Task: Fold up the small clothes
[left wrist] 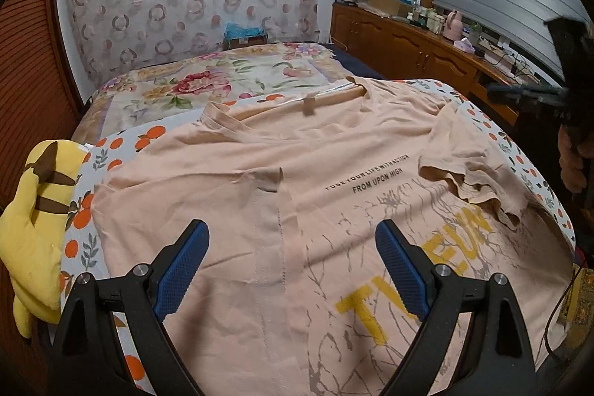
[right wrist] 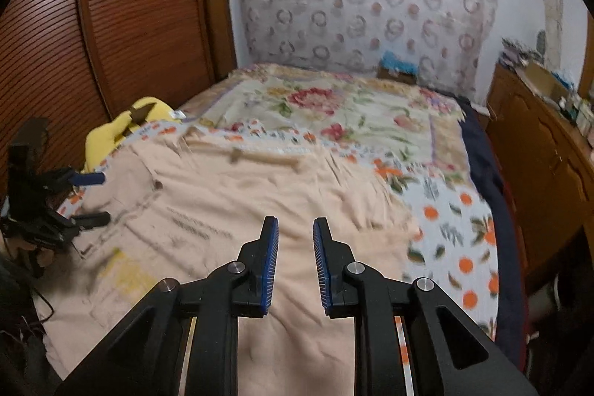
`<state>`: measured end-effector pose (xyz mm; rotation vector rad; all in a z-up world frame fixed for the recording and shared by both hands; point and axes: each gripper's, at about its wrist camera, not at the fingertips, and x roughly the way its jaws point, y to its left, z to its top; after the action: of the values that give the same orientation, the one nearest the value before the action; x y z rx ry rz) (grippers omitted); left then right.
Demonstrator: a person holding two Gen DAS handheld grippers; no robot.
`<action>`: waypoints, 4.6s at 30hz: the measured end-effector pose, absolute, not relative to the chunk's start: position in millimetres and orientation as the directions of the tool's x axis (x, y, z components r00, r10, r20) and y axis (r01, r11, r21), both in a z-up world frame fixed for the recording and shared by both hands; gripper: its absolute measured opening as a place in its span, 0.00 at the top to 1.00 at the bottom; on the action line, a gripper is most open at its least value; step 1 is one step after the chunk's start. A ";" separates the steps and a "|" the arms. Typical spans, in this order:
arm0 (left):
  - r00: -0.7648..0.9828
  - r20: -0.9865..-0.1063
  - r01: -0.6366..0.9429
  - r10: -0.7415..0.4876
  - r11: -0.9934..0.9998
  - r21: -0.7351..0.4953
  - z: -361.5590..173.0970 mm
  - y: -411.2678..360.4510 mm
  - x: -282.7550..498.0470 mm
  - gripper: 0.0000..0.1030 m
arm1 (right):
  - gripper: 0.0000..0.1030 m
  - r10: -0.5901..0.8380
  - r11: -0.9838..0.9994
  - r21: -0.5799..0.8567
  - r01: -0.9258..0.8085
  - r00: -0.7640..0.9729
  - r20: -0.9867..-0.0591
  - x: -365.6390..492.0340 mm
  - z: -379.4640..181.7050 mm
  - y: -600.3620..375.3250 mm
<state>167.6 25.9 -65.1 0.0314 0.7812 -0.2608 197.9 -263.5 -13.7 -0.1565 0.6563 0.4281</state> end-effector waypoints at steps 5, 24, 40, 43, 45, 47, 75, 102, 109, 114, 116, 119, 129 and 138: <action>0.690 -0.686 0.240 -0.228 0.967 -0.080 -61.1 24.0 160.6 0.11 | 0.78 0.300 0.918 0.001 -0.397 0.692 -0.657 206.2 -22.6 -258.2; 0.720 -0.682 0.124 -0.131 0.991 -0.059 -59.1 71.3 165.6 0.11 | 0.36 0.199 0.949 -0.028 -0.313 0.669 -0.716 255.8 -49.9 -280.1; 0.670 -0.739 -0.013 -0.070 0.994 -0.106 -84.9 146.6 210.0 0.25 | 0.36 0.209 0.944 -0.033 -0.329 0.670 -0.712 287.7 -63.3 -266.6; 0.660 -0.749 -0.023 -0.065 0.994 -0.107 -88.2 152.4 218.4 0.32 | 0.36 0.209 0.944 -0.032 -0.329 0.670 -0.712 286.2 -63.6 -267.5; 0.656 -0.753 -0.033 -0.054 0.994 -0.100 -89.4 155.2 223.6 0.35 | 0.36 0.208 0.944 -0.033 -0.329 0.670 -0.712 286.2 -63.9 -267.7; 0.655 -0.754 -0.046 -0.045 0.994 -0.100 -90.7 159.4 227.4 0.37 | 0.36 0.208 0.944 -0.033 -0.329 0.670 -0.712 286.6 -63.8 -267.5; 0.722 -0.662 0.093 -0.203 0.976 -0.198 -51.8 133.0 196.2 0.95 | 0.92 0.307 0.906 -0.022 -0.423 0.691 -0.654 272.0 -39.5 -260.5; 0.750 -0.621 0.094 -0.228 0.966 -0.242 -53.3 128.4 -31.2 0.95 | 0.92 0.362 0.918 0.066 -0.392 0.755 -0.547 -24.0 -27.5 -345.0; 0.710 -0.675 0.072 -0.200 0.974 -0.213 -72.0 123.8 -26.5 0.92 | 0.88 0.261 0.938 -0.002 -0.347 0.709 -0.655 -18.5 -58.9 -342.5; 0.738 -0.645 0.096 -0.199 0.977 -0.192 -58.5 122.6 -27.9 0.45 | 0.73 0.261 0.930 -0.030 -0.366 0.716 -0.648 -17.4 -38.3 -332.4; 0.747 -0.635 0.097 -0.197 0.977 -0.189 -53.8 124.3 -26.7 0.28 | 0.63 0.264 0.929 -0.036 -0.369 0.727 -0.633 -17.9 -30.7 -325.5; 0.761 -0.627 0.076 -0.165 0.983 -0.166 -48.3 127.6 -20.8 0.24 | 0.47 0.239 0.934 -0.071 -0.350 0.761 -0.603 -19.5 -21.7 -330.3; 0.770 -0.625 0.032 -0.130 0.986 -0.166 -44.2 141.6 11.4 0.24 | 0.46 0.228 0.946 -0.037 -0.321 0.746 -0.626 24.0 -31.9 -336.5; 0.706 -0.697 0.037 -0.128 0.989 -0.144 -70.6 144.4 38.0 0.24 | 0.46 0.303 0.926 0.049 -0.374 0.660 -0.688 48.1 -68.8 -321.6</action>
<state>38.0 144.4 -70.6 -0.1226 0.7820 -0.0917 48.1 -321.6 -68.8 -0.1003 0.7594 0.3836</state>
